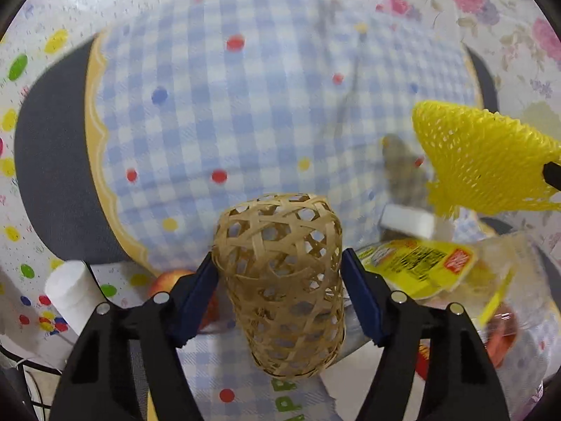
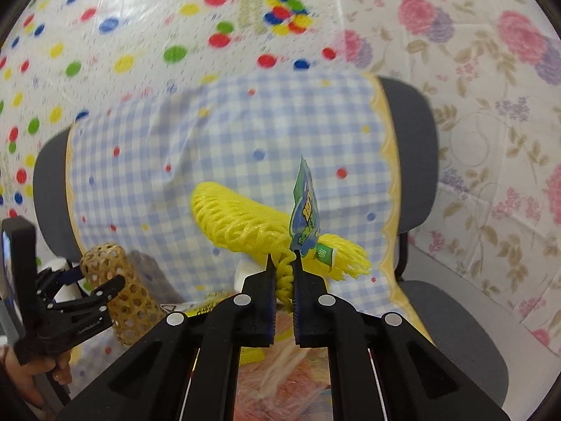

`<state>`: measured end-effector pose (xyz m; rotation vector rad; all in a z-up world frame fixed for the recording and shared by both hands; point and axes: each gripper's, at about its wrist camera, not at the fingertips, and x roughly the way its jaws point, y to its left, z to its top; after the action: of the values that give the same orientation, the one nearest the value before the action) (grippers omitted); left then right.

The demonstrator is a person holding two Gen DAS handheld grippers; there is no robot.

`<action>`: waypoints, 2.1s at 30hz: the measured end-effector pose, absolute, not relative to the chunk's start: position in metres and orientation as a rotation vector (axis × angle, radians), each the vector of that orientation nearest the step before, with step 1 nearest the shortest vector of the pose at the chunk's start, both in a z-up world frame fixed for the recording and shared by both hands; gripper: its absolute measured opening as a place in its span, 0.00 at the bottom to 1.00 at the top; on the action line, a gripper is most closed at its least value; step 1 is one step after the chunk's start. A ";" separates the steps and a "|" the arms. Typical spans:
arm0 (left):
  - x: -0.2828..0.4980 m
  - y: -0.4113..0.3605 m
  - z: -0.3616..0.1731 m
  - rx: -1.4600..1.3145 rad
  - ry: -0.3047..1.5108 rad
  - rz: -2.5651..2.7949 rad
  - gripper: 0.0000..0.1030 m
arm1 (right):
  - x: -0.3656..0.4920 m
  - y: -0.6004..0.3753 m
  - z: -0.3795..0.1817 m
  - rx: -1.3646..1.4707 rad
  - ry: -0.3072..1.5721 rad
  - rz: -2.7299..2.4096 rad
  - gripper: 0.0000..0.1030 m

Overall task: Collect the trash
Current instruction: 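Reach the right tool to the yellow foam net and grasp it, then carry the yellow foam net over the trash bin and release it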

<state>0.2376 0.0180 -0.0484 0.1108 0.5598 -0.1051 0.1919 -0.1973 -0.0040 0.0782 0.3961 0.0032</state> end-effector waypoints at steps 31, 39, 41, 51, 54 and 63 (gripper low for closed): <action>-0.048 -0.177 -0.057 0.174 0.428 -0.787 0.67 | -0.169 -0.355 -0.070 0.309 0.597 -0.415 0.08; -0.062 -0.203 -0.086 0.188 0.488 -0.877 0.67 | -0.184 -0.364 -0.104 0.356 0.681 -0.477 0.08; -0.063 -0.212 -0.092 0.203 0.498 -0.891 0.68 | -0.185 -0.368 -0.112 0.372 0.696 -0.486 0.09; -0.052 -0.253 -0.129 0.268 0.562 -0.929 0.68 | -0.173 -0.389 -0.153 0.442 0.782 -0.503 0.12; -0.052 -0.263 -0.142 0.301 0.585 -0.940 0.70 | -0.165 -0.394 -0.170 0.462 0.821 -0.496 0.13; -0.037 -0.263 -0.154 0.290 0.637 -0.927 0.84 | -0.150 -0.407 -0.203 0.510 0.900 -0.475 0.42</action>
<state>-0.0365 -0.2626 -0.1536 0.2899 0.6374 -0.9267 -0.1495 -0.4073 -0.2028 0.5101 0.9004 -0.4753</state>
